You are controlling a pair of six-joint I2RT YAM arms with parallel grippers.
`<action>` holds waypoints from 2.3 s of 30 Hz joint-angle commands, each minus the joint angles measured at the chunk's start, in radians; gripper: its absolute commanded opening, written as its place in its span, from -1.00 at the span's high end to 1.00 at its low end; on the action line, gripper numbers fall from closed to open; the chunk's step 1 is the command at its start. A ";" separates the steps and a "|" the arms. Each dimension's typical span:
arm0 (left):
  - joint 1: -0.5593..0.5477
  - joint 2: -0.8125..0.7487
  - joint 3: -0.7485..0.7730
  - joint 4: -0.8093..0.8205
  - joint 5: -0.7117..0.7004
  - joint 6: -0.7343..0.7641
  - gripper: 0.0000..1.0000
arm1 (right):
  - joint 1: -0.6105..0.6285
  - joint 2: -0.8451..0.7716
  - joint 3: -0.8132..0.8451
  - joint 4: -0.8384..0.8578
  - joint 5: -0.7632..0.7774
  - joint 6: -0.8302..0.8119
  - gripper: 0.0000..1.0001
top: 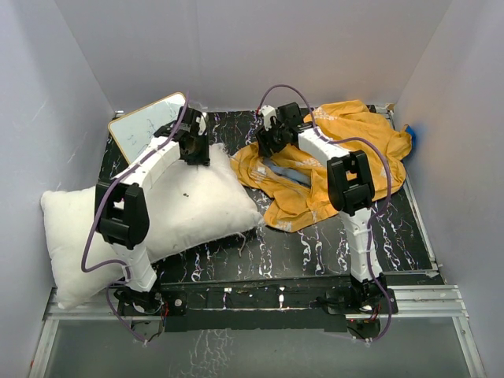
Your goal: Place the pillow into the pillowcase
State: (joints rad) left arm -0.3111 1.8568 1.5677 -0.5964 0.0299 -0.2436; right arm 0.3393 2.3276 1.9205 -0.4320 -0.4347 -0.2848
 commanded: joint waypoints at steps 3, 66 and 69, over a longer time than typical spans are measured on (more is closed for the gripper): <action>-0.003 -0.123 -0.089 0.055 0.056 0.045 0.92 | 0.003 0.043 0.098 0.097 0.030 0.013 0.03; -0.114 0.089 0.008 0.271 0.442 -0.110 1.00 | -0.103 -0.304 -0.026 -0.241 -0.249 -0.183 -0.20; -0.114 0.083 -0.008 0.272 0.440 -0.109 1.00 | -0.109 -0.322 -0.118 -0.270 -0.228 -0.213 -0.20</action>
State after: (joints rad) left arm -0.4274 1.9812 1.5944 -0.2955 0.4690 -0.3538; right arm 0.2405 2.0735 1.8858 -0.6571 -0.6613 -0.4526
